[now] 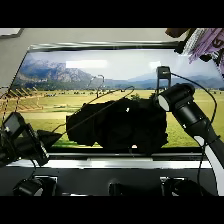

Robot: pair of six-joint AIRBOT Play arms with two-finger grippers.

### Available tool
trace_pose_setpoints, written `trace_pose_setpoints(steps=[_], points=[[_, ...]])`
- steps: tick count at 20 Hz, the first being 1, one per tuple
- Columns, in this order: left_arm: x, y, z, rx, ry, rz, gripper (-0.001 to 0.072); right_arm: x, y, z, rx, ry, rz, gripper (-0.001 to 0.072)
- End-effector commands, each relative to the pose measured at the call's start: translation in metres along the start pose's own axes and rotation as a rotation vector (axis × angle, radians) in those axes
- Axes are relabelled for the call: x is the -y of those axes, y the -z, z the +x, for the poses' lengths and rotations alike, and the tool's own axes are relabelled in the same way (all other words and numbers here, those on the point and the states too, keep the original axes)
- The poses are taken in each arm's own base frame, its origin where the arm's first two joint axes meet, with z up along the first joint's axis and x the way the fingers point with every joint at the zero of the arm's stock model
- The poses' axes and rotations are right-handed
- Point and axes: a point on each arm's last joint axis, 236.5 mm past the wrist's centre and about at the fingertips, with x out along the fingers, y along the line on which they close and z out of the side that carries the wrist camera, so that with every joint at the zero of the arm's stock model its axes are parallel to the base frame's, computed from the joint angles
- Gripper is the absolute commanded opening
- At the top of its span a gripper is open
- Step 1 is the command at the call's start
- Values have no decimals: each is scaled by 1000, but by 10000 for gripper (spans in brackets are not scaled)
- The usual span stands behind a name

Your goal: Fold the clothes and pants, and hang the long-sleeved shirts on hangers.

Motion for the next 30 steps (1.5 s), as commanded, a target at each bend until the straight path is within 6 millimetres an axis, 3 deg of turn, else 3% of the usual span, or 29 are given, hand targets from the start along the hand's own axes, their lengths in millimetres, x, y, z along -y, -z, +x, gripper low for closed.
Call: trace_pose_setpoints(steps=[1, 6, 12, 16, 21, 25, 30], points=[[22, 14, -4, -40, 73, -12, 18, 4, -1, 0, 6, 20, 27, 38], [45, 19, 7, -36, 182, -74, 18, 9, -7, 0, 31, 38, 27, 38], [46, 31, 21, -47, 194, -108, 18, -2, -15, -3, 67, -12, 21, 39], [34, 27, 37, -26, 174, -98, 18, -11, -24, -18, 121, -75, 13, 39], [27, 20, 69, -24, 216, -58, 18, -22, -18, -27, 107, -137, -27, 39], [21, 19, 92, -23, 236, -16, 18, -19, -20, -39, 131, -144, -70, 39], [29, 4, 112, 48, 321, -11, 18, -8, -24, -71, 123, -121, -164, 39]])
